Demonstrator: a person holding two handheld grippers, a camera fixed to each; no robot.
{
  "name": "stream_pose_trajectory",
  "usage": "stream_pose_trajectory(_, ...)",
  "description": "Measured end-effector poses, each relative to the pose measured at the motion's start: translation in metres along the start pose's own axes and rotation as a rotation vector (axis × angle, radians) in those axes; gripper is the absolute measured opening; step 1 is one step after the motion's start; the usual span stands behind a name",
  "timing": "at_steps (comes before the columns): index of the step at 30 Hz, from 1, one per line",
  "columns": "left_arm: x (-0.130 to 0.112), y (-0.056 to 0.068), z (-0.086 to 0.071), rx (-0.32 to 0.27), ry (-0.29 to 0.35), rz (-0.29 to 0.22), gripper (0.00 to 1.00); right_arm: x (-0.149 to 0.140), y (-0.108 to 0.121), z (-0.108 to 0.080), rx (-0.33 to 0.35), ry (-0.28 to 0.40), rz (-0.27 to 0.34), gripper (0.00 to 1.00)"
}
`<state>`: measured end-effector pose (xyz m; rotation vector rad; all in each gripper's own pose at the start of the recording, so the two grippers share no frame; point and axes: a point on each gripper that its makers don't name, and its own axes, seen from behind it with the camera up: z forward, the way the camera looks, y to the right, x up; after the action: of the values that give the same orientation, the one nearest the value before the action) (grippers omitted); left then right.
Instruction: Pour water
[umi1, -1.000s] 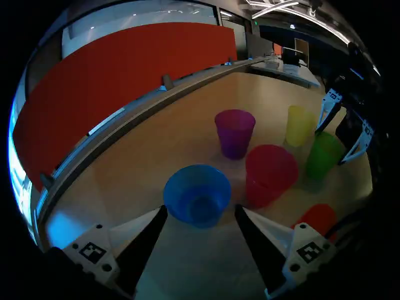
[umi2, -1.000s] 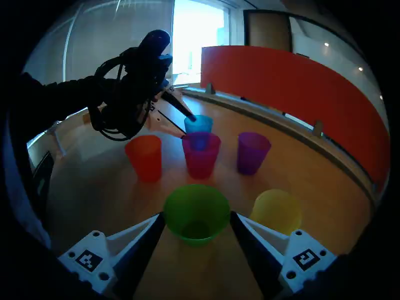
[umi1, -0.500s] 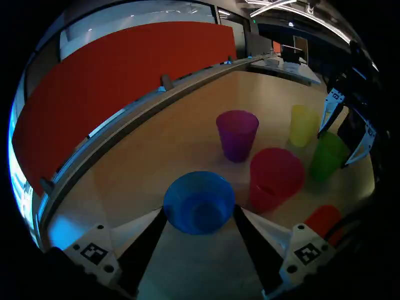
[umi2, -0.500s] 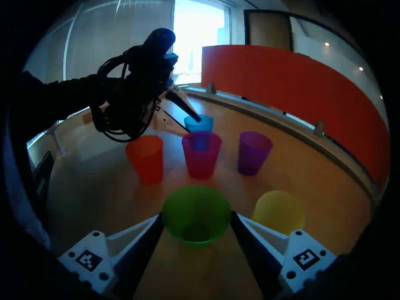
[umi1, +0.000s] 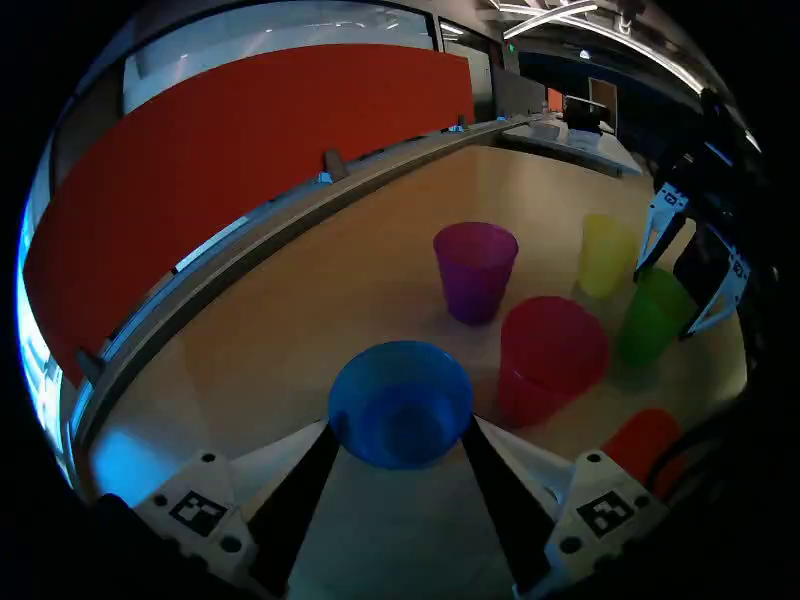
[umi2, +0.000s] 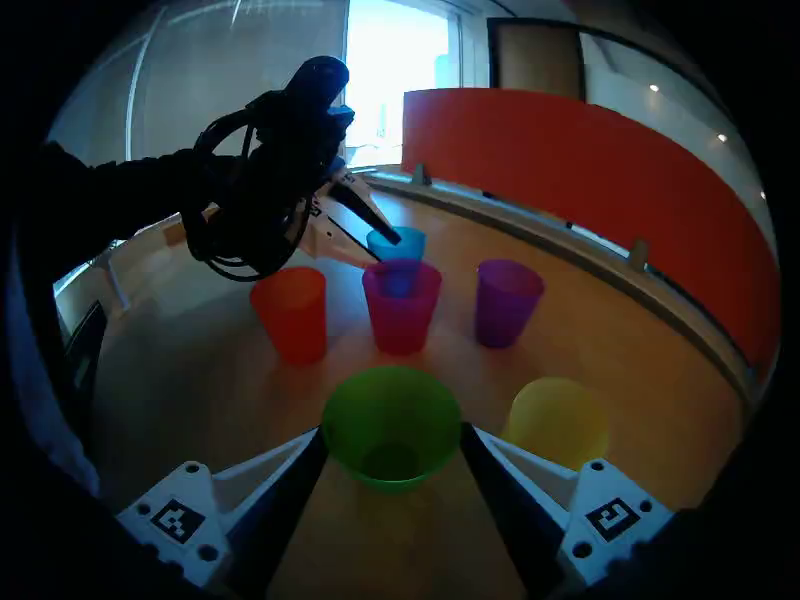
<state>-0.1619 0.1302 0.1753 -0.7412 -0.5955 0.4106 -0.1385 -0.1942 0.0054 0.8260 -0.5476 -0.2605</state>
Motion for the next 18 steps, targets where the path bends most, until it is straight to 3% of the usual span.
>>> stream_pose_trajectory(10, -0.0016, 0.0012, -0.0027, 0.001, -0.005, 0.016, 0.85, 0.0005, 0.0022, 0.0033, -0.011, 0.007, -0.003, 0.99)
stream_pose_trajectory(18, -0.0021, 0.0010, -0.0043, 0.001, -0.006, 0.018, 0.85, 0.0016, 0.0031, 0.0040, -0.013, 0.019, -0.003, 0.92)
